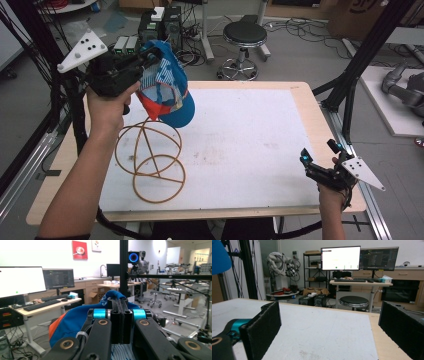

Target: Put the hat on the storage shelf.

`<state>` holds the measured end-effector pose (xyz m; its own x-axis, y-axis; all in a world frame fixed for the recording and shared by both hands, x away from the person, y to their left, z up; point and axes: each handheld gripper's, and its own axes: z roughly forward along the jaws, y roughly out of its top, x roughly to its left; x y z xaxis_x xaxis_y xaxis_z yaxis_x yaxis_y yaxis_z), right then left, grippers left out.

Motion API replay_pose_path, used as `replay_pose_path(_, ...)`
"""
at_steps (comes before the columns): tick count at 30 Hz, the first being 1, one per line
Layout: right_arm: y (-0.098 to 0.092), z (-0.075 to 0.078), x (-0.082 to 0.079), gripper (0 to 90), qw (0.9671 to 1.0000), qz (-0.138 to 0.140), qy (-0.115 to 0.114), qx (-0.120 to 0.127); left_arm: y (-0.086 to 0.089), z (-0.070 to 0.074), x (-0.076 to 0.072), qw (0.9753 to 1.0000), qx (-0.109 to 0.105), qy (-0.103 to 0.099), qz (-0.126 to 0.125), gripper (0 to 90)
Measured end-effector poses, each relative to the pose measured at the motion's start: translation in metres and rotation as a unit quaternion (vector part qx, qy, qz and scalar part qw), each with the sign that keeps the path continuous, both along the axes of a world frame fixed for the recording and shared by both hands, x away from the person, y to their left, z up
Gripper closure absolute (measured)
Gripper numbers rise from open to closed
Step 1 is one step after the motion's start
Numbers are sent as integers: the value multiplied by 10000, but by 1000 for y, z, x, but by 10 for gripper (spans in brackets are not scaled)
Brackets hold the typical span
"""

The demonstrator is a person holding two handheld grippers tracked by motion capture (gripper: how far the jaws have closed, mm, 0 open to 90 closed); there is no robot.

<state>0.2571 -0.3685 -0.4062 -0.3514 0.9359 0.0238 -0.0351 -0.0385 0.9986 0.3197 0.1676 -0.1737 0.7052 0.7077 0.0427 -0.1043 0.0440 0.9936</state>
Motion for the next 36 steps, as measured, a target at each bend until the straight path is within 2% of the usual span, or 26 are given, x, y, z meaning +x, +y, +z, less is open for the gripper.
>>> replay_pose_path(5, 1, 1, 0, 41, 10000, 10, -4, -11, -4, -2, -16, 9999, 133, -85, -50, 896)
replay_pose_path(9, 2, 2, 0, 41, 10000, 8, -37, -14, -2, -10, -24, 9996, 257, -33, -75, 896)
replay_pose_path(16, 1, 2, 0, 41, 10000, 18, -46, 1, 12, -28, -33, 9987, 504, 57, -54, 896)
replay_pose_path(21, 2, 2, 0, 41, 10000, 9, -25, 7, 21, -35, -38, 9981, 610, 105, 25, 896)
replay_pose_path(27, 4, 2, 0, 41, 10000, 32, -12, -30, 33, -38, -45, 9978, 631, 192, 52, 895)
replay_pose_path(36, 4, 2, 0, 41, 10000, 45, -33, -27, 52, -57, -56, 9974, 603, 351, 163, 893)
